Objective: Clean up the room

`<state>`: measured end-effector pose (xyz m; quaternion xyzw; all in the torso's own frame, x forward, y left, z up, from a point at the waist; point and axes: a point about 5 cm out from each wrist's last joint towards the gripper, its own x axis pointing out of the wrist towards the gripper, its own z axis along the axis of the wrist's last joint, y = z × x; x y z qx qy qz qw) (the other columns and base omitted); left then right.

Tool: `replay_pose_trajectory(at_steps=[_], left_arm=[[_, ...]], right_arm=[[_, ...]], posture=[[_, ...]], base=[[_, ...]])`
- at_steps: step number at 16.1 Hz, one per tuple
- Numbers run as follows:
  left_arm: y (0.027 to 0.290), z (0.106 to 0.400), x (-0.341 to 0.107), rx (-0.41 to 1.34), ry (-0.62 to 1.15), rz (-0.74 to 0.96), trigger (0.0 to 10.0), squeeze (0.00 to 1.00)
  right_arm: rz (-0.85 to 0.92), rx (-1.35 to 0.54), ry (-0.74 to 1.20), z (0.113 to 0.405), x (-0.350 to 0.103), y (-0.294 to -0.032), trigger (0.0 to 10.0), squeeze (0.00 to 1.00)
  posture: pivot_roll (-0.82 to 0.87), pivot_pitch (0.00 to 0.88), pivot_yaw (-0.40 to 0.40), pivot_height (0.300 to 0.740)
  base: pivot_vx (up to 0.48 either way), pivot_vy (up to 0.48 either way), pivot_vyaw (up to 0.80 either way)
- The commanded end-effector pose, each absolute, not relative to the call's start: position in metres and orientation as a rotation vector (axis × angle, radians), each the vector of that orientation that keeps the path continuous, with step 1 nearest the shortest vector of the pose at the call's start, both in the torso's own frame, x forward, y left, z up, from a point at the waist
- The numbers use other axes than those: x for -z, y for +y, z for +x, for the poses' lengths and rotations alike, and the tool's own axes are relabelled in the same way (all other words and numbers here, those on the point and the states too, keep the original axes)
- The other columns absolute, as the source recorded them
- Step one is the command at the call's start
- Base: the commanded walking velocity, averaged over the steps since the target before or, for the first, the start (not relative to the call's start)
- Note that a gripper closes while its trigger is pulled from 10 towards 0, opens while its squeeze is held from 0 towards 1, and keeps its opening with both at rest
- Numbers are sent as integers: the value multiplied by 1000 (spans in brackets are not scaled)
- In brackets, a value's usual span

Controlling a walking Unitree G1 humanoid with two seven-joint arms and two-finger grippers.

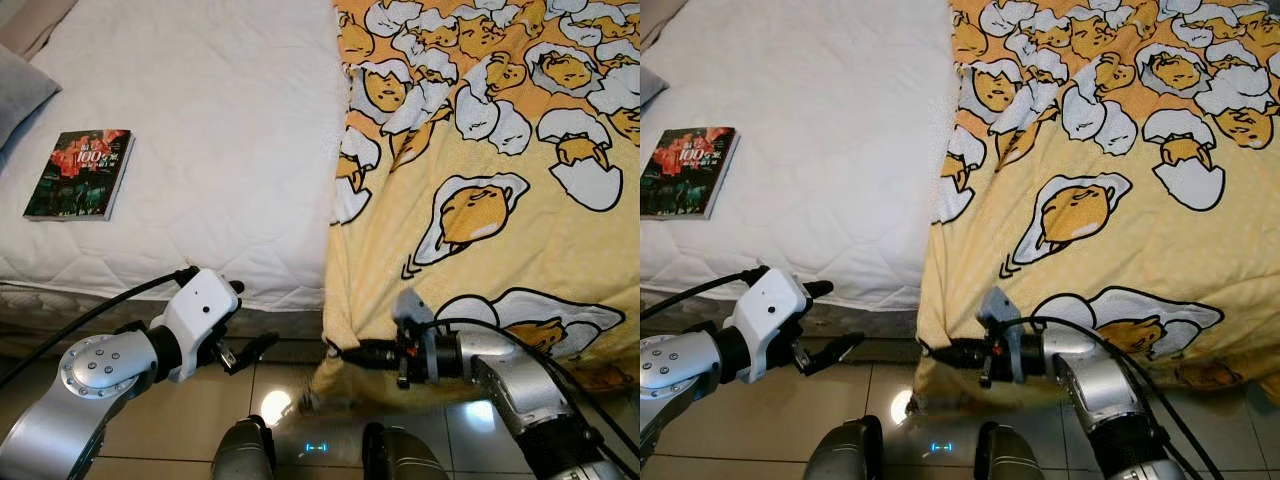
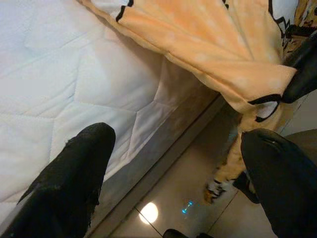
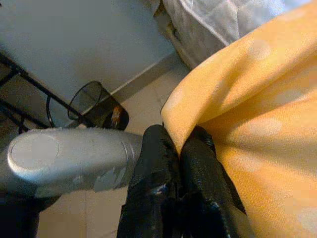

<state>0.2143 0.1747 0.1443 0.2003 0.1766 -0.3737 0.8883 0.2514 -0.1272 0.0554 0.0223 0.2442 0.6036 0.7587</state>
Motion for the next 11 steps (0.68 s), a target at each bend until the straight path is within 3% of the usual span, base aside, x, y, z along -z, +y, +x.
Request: replay_pose_trajectory(at_steps=[1,2,3,4,8,11], left_arm=[[173,211,-142,802,384,418,10000,0],[172,209,-141,813,391,417,10000,0],[171,208,-140,817,393,415,10000,0],[171,207,-139,824,397,416,10000,0],[170,206,-139,830,399,418,10000,0],[171,206,-139,769,379,374,10000,0]], right_arm=[[59,-1390,568,241,-54,-117,10000,345],[22,-1407,610,232,-50,-120,10000,843],[16,-1421,622,229,-50,-121,10000,843],[-5,-1443,649,221,-48,-124,10000,1000],[-67,-1458,712,212,-39,-129,10000,1000],[-57,-1336,631,220,-51,-133,10000,1000]], posture=[[195,188,14,740],[194,188,15,740],[193,188,15,740],[193,188,14,740],[192,184,15,740],[179,185,17,740]], base=[[0,0,0],[0,0,0],[0,0,0],[0,0,0],[0,0,0],[0,0,0]])
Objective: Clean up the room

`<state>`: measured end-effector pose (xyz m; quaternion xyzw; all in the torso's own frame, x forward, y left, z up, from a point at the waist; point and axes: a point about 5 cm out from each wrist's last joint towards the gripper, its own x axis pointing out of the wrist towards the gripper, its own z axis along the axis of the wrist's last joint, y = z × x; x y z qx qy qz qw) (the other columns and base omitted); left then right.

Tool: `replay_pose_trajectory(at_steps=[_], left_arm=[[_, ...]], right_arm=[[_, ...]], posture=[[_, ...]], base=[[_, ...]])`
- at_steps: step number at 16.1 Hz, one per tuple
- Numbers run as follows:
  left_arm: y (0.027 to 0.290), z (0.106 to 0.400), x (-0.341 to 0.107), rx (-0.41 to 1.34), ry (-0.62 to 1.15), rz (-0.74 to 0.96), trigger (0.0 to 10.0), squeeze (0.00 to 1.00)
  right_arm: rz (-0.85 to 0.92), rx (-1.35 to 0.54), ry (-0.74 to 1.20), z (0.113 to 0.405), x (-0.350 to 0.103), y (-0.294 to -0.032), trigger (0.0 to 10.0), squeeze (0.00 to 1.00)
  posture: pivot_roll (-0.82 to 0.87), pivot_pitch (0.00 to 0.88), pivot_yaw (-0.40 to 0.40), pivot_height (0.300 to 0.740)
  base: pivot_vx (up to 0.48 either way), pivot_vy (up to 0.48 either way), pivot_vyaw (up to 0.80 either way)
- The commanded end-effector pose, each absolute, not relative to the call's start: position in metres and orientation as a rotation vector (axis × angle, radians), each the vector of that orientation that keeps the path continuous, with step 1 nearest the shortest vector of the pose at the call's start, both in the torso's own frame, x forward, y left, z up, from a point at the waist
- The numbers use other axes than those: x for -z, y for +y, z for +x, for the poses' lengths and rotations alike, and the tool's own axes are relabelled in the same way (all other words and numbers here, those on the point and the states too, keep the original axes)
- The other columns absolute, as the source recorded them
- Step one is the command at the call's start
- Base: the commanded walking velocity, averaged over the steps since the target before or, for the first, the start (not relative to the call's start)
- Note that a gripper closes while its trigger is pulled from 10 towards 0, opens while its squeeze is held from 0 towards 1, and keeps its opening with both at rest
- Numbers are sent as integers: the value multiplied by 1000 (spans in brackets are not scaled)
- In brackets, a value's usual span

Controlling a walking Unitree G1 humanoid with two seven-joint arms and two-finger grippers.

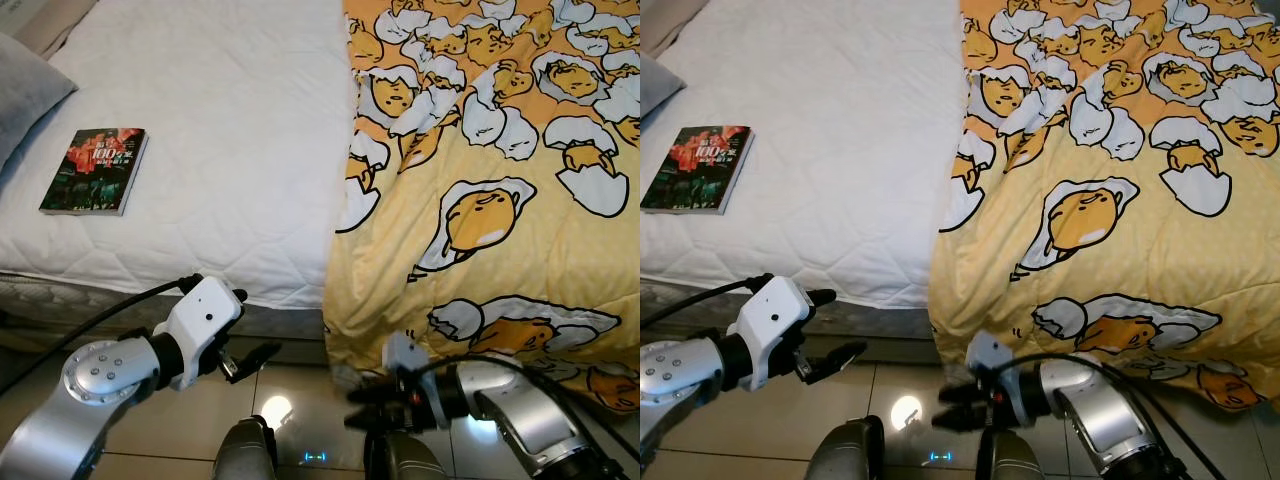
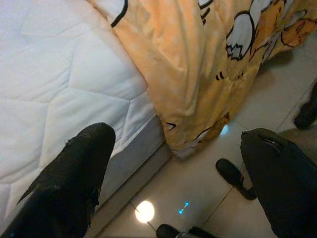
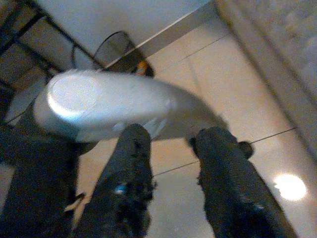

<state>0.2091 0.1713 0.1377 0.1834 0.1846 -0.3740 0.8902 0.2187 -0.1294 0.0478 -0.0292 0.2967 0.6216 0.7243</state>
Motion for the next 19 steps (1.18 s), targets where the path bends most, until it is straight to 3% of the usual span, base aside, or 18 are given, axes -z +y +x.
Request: replay_pose_trajectory(at_steps=[1,2,3,4,6,10,12,15,19], left_arm=[[170,206,-139,738,368,345,10000,0],[169,206,-139,709,357,322,10000,0],[170,210,-136,554,316,233,10000,0],[170,210,-136,554,316,233,10000,0],[174,228,-127,400,286,192,10000,0],[176,259,-120,298,245,213,10000,0],[178,277,-119,226,228,177,10000,0],[178,290,-116,214,220,197,10000,0],[191,297,-106,150,234,209,10000,0]], right_arm=[[-76,-1278,590,225,-54,-136,10000,1000],[-87,-1235,560,229,-57,-138,10000,1000],[-105,-1074,472,239,-69,-148,10000,1000],[-105,-1074,472,239,-69,-148,10000,1000],[-77,-849,374,252,-79,-156,10000,1000],[8,-515,282,270,-84,-153,10000,1000],[57,-252,264,286,-78,-171,10000,1000],[2,-132,226,298,-81,-184,10000,1000],[28,-120,178,306,-87,-174,10000,1000]], posture=[[164,174,12,740],[164,174,12,740],[105,123,-3,740],[105,123,-3,740],[46,70,-1,740],[-50,0,42,740],[-70,0,74,740],[-80,0,90,740],[-50,0,69,740]], base=[[0,0,0],[0,0,0],[0,0,0],[0,0,0],[0,0,0],[0,0,0],[0,0,0],[0,-176,0],[0,-264,0]])
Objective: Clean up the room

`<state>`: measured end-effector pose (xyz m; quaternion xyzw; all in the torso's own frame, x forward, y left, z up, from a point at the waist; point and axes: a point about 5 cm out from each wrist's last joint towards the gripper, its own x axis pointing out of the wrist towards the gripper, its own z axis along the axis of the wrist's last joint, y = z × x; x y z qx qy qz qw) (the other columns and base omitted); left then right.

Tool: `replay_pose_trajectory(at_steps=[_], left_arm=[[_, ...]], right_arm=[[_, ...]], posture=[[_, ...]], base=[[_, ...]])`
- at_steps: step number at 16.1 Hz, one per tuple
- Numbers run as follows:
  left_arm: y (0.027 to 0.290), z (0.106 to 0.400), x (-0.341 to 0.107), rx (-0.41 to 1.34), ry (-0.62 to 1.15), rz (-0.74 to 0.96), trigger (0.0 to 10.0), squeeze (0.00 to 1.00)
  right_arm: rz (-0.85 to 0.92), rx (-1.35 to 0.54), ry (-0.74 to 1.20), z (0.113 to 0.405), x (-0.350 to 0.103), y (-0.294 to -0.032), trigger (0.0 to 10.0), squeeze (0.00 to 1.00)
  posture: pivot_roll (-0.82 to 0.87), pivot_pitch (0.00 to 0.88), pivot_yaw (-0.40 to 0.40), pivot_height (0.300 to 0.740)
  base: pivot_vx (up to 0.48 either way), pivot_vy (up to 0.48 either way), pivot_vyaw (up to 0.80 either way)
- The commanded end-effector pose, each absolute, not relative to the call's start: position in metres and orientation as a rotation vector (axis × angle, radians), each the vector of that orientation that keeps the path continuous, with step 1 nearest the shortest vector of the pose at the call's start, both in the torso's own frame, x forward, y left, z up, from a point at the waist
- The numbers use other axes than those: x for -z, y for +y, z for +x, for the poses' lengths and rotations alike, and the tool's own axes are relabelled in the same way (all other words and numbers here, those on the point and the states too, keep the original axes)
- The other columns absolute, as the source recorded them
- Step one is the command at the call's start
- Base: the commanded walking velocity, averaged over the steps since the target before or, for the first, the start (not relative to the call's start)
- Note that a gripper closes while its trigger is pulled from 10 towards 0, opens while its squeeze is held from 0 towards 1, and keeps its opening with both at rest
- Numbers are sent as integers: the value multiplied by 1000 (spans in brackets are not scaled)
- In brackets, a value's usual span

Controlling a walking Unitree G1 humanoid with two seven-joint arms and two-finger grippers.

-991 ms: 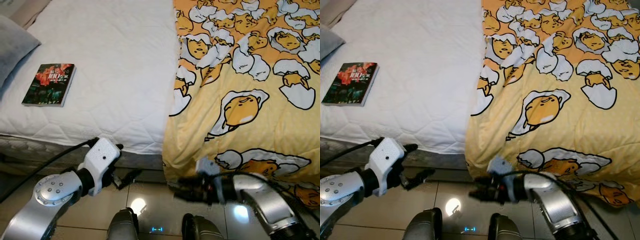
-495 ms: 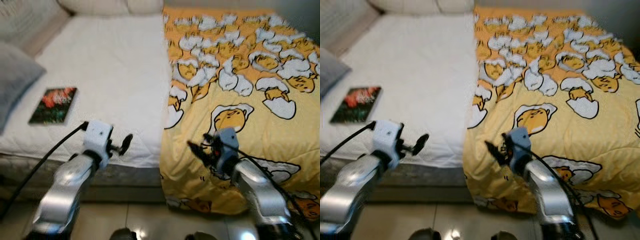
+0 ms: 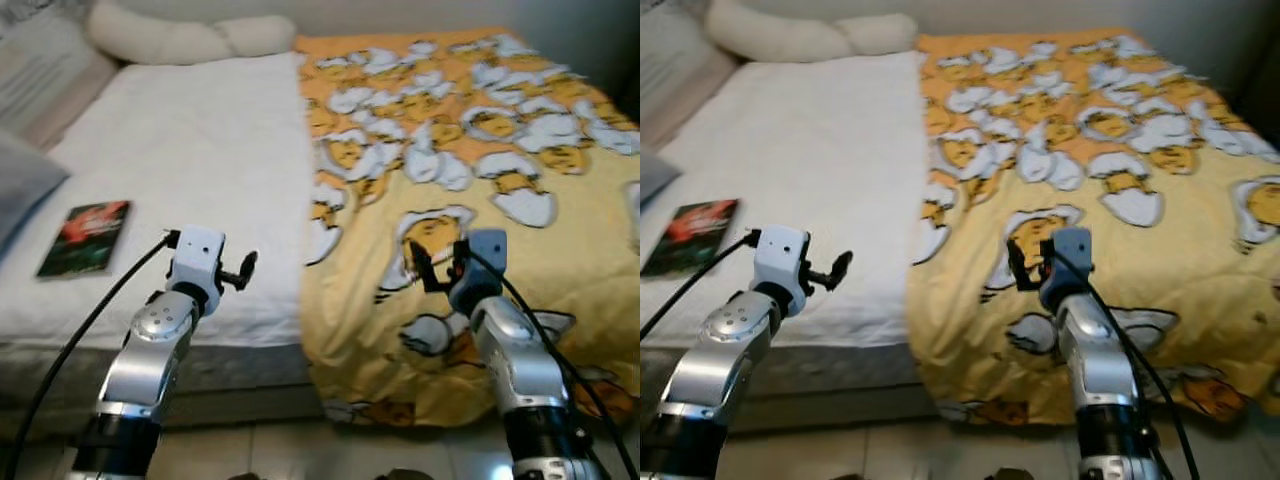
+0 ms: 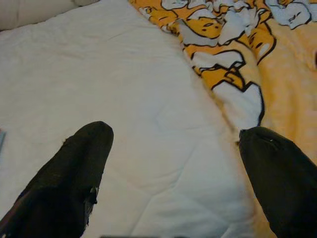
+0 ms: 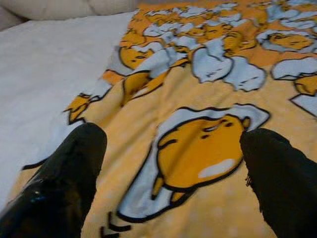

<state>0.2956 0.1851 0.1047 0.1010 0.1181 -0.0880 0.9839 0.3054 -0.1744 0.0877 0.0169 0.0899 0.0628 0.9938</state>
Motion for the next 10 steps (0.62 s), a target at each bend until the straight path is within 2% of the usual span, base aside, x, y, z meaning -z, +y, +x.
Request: replay_pose_trajectory(at_steps=[1,4,10], left_arm=[[194,294,-105,131,233,193,10000,0],[201,281,-100,93,225,188,10000,0],[210,261,-98,44,220,215,10000,0]], right_arm=[[26,-125,183,302,-85,-171,10000,1000],[30,-143,157,286,-86,-163,10000,1000],[79,-103,213,257,-76,-175,10000,1000]], posture=[[-42,0,60,740],[-30,0,29,740],[-42,0,11,740]], base=[[0,-270,0],[0,-266,0],[0,-275,0]])
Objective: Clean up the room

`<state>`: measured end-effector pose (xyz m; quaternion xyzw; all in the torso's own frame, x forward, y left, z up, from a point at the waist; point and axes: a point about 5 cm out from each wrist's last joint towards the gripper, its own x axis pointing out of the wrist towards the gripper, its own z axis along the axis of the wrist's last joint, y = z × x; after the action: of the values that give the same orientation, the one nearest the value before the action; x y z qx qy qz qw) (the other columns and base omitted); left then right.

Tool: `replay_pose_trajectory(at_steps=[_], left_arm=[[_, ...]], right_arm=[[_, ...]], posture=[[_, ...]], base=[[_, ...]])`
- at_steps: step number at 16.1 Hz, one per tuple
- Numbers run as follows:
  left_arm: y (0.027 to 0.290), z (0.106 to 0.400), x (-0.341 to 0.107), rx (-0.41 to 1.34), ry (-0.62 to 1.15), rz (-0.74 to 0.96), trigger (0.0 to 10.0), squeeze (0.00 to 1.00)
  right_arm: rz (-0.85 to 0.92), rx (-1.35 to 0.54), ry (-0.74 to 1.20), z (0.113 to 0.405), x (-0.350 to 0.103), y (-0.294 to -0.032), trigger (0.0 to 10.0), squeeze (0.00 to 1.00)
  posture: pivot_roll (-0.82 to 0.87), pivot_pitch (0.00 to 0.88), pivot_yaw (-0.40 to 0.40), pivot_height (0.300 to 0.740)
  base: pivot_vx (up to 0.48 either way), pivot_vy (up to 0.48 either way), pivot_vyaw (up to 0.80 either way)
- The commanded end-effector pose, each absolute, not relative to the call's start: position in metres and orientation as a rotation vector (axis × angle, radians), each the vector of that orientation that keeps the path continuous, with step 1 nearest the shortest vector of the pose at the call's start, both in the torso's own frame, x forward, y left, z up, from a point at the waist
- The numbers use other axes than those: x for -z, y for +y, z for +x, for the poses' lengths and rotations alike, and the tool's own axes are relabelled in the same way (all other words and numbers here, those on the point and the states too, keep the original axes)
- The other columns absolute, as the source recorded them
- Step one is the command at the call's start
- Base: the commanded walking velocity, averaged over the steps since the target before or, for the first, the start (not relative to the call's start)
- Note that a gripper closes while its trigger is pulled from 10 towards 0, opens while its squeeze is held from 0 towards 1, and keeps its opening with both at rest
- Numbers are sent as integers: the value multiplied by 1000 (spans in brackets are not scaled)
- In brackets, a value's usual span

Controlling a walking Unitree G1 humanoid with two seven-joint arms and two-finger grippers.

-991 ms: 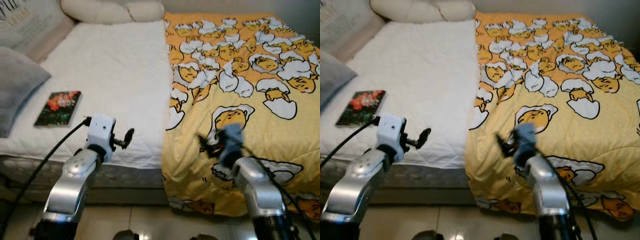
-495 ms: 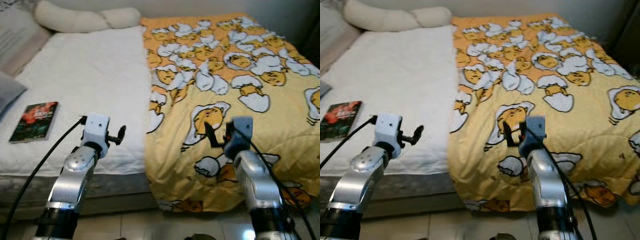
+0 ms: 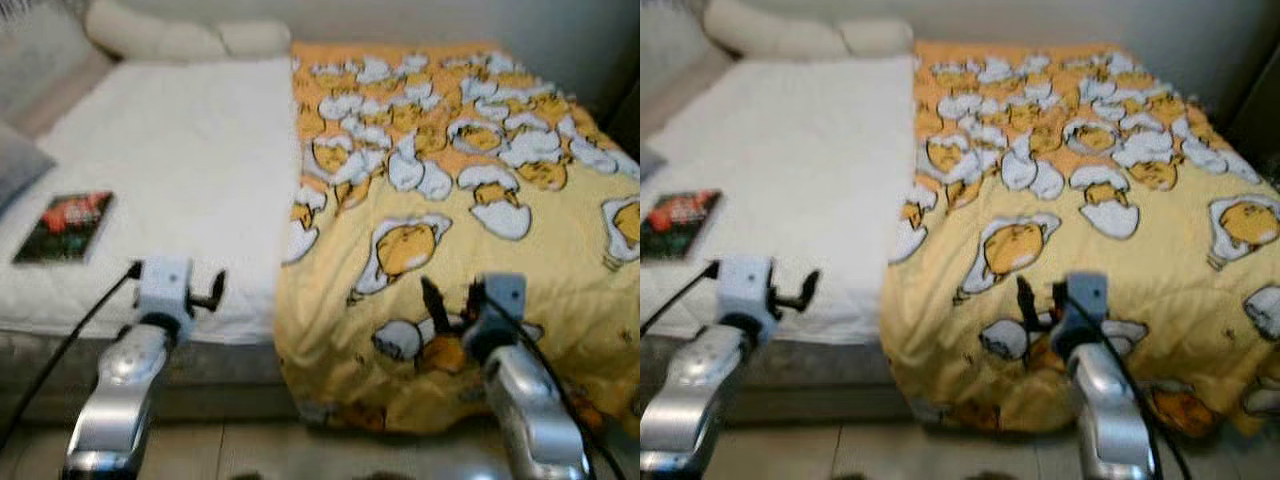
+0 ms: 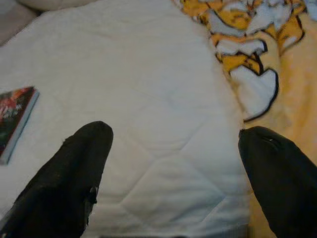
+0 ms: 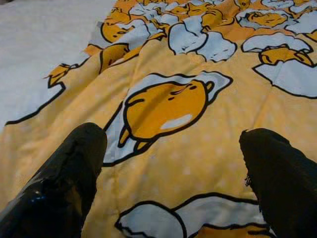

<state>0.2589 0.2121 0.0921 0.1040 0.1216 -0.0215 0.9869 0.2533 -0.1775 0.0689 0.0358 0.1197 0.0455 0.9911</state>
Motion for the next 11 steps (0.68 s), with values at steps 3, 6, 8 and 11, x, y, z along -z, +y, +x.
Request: replay_pose_trajectory(at_steps=[3,6,8,11], left_arm=[[207,261,-98,48,218,201,10000,0],[205,267,-104,75,202,220,10000,0],[205,271,-107,83,194,225,10000,0],[202,277,-111,89,185,215,10000,0]], right_arm=[[86,-105,206,258,-80,-173,10000,1000],[99,-101,211,262,-79,-162,10000,1000],[118,-108,207,265,-79,-156,10000,1000],[126,-105,207,269,-80,-155,10000,1000]], posture=[[-60,0,10,740],[-63,0,16,740],[-60,0,17,740],[-54,0,13,740]], base=[[0,-361,0],[0,-361,0],[0,-362,0],[0,-359,0]])
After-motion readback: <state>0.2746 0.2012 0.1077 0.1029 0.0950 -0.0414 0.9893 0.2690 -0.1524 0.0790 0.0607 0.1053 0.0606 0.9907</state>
